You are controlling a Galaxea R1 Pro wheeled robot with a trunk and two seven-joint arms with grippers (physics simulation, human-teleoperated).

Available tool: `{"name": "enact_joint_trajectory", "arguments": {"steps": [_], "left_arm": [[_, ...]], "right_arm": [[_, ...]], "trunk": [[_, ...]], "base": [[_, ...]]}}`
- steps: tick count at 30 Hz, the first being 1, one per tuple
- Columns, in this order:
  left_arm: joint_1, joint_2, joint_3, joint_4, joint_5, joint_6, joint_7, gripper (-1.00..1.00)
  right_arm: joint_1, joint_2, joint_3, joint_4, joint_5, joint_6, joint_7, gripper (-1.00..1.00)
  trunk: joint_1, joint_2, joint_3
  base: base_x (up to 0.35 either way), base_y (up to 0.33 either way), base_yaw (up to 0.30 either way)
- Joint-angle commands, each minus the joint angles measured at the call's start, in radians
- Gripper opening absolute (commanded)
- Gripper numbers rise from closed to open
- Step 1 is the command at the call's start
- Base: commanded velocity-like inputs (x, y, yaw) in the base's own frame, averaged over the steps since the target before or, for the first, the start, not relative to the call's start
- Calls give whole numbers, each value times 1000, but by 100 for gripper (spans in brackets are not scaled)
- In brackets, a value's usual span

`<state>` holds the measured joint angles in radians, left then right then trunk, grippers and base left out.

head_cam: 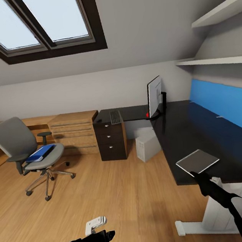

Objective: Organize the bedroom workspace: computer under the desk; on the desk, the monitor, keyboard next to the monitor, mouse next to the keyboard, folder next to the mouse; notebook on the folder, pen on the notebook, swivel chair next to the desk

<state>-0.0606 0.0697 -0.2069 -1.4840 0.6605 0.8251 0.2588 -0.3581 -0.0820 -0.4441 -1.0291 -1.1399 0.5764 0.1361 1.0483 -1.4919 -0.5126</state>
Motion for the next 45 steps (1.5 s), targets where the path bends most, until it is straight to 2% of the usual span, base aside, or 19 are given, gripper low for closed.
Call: {"name": "enact_joint_trajectory", "arguments": {"steps": [1, 4, 6, 9, 13, 14, 16, 19, 25, 26, 31, 40, 45], "left_arm": [[-1, 1, -2, -1, 10, 2, 10, 100], [-1, 1, -2, -1, 10, 2, 10, 100], [-1, 1, -2, -1, 10, 2, 9, 100], [-1, 1, -3, -1, 9, 2, 7, 100], [-1, 1, -7, -1, 8, 1, 7, 100], [-1, 1, -9, -1, 8, 0, 7, 100], [-1, 1, -9, -1, 8, 0, 7, 100], [-1, 1, -9, -1, 8, 0, 7, 100], [-1, 1, -9, -1, 8, 0, 7, 100], [-1, 1, -9, -1, 8, 0, 7, 100], [-1, 1, -9, -1, 8, 0, 8, 100], [-1, 1, -14, -1, 8, 0, 8, 100], [-1, 1, -16, -1, 8, 0, 8, 100]], "right_arm": [[-1, 0, 1, 0, 0, 9, 4, -100], [-1, -1, 12, -2, 0, 13, 4, -100], [-1, -1, 38, -10, -1, 16, 9, -100], [-1, 0, 56, -23, -1, 17, 15, -100], [-1, 4, 121, -32, 1, 15, 19, -100], [-1, 4, 176, -33, 3, 11, 19, -100], [-1, 4, 208, -34, 4, 10, 20, -100], [-1, 5, 233, -34, 5, 9, 20, -100], [0, 5, 260, -34, 7, 8, 18, -100], [-1, 5, 276, -34, 6, 8, 19, -100], [-1, 4, 282, -33, 3, 8, 34, -100], [0, 2, 281, -23, 3, 8, 159, -100], [1, 2, 281, -22, 0, 13, 191, -100]], "trunk": [[-4, 7, 2], [-8, 14, 5], [-8, 14, 5], [-8, 14, 5], [-8, 14, 5], [-8, 14, 5], [-8, 14, 5], [-8, 14, 5], [-8, 14, 5], [-8, 14, 5], [-8, 14, 5], [-8, 14, 5], [-8, 14, 5]], "base": [[0, 0, 0], [0, 0, 0], [0, 0, 0], [0, 0, 2], [0, 0, 177], [0, 0, 255], [31, 31, 264], [117, 124, 273], [189, 202, 261], [213, 226, 86], [222, 230, 34], [228, 232, 5], [230, 231, 0]]}}
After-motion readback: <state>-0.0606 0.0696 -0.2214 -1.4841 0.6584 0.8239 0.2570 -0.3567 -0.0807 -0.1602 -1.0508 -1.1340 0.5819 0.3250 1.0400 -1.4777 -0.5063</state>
